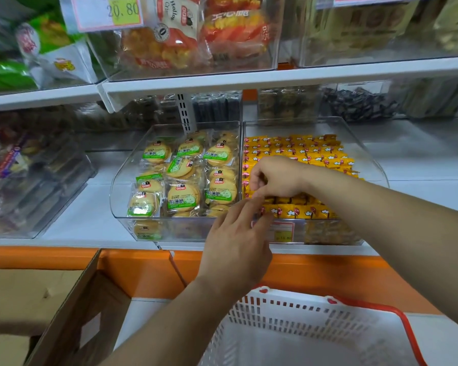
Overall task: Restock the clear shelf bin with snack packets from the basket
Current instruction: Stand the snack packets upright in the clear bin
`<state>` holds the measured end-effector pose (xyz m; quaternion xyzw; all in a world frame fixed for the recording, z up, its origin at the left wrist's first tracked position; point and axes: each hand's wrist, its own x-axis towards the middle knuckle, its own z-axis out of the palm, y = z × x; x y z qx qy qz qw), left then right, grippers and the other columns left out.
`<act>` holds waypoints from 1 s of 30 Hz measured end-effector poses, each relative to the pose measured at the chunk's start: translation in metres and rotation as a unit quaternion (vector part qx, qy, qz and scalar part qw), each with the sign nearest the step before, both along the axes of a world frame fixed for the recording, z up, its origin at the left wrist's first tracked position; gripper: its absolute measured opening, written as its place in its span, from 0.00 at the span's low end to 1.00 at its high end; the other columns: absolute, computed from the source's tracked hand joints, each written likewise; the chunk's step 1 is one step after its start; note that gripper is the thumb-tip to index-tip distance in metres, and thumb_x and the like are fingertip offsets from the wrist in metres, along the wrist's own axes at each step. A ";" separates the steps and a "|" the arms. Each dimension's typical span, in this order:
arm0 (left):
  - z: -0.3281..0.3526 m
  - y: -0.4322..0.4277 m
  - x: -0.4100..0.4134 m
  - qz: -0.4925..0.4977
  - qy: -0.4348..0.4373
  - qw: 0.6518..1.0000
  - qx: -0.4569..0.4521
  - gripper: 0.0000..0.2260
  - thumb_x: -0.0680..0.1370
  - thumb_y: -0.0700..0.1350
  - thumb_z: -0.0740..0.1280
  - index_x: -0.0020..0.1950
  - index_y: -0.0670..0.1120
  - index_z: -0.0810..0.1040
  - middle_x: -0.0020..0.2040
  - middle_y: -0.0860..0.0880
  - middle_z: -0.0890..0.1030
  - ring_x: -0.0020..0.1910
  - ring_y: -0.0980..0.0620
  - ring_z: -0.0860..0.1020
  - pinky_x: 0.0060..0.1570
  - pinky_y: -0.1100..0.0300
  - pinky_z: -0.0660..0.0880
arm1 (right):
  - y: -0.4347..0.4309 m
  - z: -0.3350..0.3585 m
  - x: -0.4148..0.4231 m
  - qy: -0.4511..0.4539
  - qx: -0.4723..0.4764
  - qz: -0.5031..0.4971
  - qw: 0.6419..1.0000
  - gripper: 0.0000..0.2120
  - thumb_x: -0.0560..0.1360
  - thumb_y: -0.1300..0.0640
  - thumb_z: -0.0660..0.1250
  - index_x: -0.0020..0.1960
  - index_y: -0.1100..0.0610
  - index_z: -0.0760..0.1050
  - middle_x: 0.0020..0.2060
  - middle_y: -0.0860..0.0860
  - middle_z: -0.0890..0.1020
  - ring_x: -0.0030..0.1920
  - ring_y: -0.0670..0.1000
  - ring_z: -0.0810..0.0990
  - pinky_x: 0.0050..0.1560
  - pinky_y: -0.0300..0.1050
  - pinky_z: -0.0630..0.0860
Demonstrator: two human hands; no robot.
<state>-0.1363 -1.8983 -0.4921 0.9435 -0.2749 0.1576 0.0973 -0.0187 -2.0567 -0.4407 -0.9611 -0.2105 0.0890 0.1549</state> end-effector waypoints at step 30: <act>0.031 0.009 0.049 0.013 0.041 0.998 0.034 0.20 0.75 0.49 0.76 0.62 0.53 0.70 0.57 0.53 0.79 0.53 0.50 0.71 0.40 0.55 0.71 | -0.008 0.010 -0.018 -0.130 0.263 -0.123 0.948 0.03 0.79 0.56 0.68 0.47 0.54 0.74 0.39 0.51 0.83 0.35 0.45 0.79 0.37 0.41 0.73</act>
